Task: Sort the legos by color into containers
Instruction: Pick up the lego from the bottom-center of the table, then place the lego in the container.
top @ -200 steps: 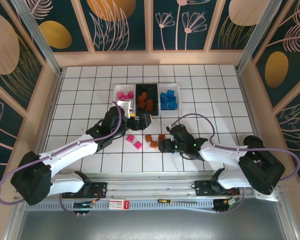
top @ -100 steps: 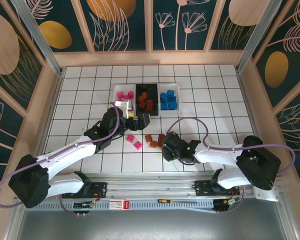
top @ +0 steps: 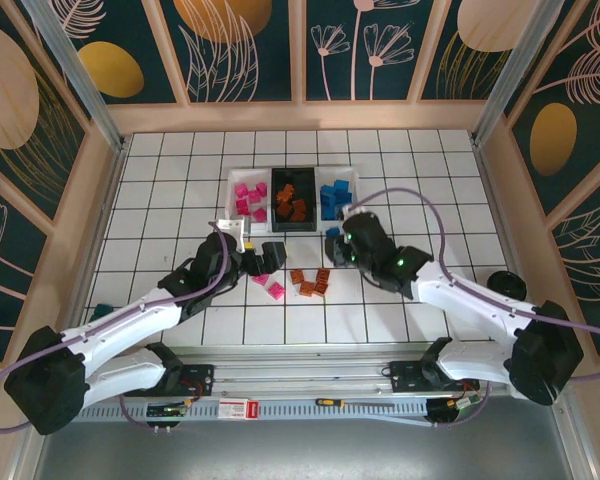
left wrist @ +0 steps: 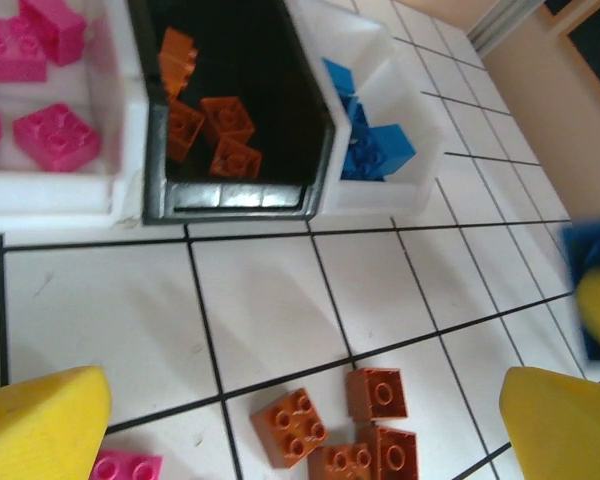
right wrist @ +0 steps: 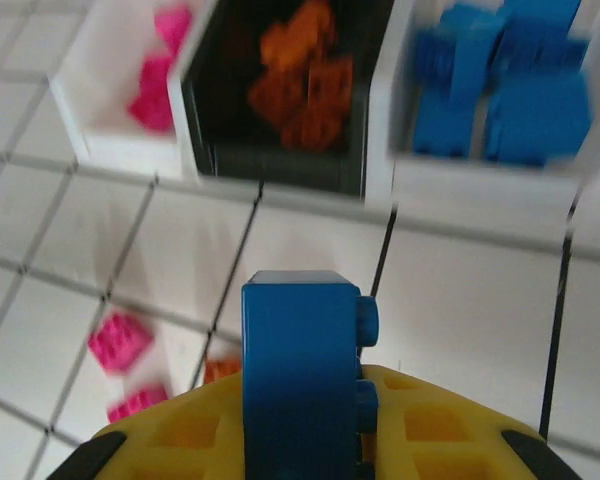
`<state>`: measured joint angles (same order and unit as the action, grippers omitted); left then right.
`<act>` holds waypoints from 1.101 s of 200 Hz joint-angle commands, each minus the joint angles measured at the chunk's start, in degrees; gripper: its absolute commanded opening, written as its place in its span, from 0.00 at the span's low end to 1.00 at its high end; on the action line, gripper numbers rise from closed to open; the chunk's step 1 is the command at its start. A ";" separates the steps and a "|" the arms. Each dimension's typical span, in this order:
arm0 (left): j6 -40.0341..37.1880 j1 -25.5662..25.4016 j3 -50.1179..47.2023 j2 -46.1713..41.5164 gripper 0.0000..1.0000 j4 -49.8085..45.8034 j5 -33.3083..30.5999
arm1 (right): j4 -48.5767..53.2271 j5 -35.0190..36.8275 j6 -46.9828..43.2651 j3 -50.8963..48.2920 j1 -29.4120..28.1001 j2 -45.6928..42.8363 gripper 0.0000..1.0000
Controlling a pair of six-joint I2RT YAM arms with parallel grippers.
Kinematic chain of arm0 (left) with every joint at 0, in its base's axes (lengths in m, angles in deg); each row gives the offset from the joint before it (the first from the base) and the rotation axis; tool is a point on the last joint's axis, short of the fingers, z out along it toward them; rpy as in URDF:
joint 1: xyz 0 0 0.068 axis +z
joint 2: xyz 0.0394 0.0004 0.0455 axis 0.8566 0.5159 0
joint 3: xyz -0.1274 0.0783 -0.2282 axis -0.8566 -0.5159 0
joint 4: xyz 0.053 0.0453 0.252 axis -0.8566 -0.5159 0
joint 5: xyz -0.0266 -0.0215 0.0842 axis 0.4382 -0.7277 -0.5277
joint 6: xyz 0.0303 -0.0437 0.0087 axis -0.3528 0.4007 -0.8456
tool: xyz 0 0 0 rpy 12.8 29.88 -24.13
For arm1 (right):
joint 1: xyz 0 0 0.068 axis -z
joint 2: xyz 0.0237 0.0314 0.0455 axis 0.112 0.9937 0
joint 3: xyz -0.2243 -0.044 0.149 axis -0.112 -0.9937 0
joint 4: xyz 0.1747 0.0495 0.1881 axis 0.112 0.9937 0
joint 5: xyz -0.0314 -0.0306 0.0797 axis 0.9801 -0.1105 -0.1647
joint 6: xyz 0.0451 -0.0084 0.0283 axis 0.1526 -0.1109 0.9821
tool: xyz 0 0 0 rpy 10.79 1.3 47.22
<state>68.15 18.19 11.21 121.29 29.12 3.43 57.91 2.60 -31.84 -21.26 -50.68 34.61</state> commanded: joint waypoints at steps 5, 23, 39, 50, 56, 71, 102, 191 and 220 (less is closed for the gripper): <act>2.28 0.32 -2.88 -3.42 0.99 -0.95 -1.57 | -7.13 -2.09 -5.03 6.86 5.20 6.79 0.11; 2.97 0.32 -4.45 -5.41 0.99 -1.80 -1.82 | -9.37 -2.63 -5.81 12.00 8.53 13.60 0.11; 3.62 0.33 -5.66 -7.16 0.99 -2.74 -2.20 | -10.44 -2.91 -5.88 16.65 10.79 19.87 0.11; 3.84 0.33 -6.38 -8.32 0.99 -3.21 -2.39 | -10.37 -2.45 -5.90 19.86 12.01 23.87 0.11; 4.03 0.37 -6.72 -8.85 0.99 -3.52 -2.54 | -9.94 -1.74 -5.99 21.57 12.53 25.90 0.11; 4.30 0.32 -7.29 -9.83 0.99 -4.02 -2.67 | -8.09 0.68 -6.05 25.62 14.09 30.68 0.11; 4.44 0.33 -7.67 -10.71 0.99 -4.78 -2.66 | -4.56 4.35 -6.20 31.66 16.61 37.99 0.11; 3.77 0.32 -7.34 -9.37 0.99 -4.55 -2.56 | -5.93 2.05 -5.61 32.85 17.16 39.07 0.54; 3.42 0.34 -6.98 -9.33 0.99 -4.82 -3.38 | -7.92 1.48 -4.96 27.36 15.55 31.83 0.56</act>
<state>71.54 18.19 4.20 111.76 24.88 1.56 52.31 4.79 -37.17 9.63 -33.43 74.61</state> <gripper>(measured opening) 0.988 0.557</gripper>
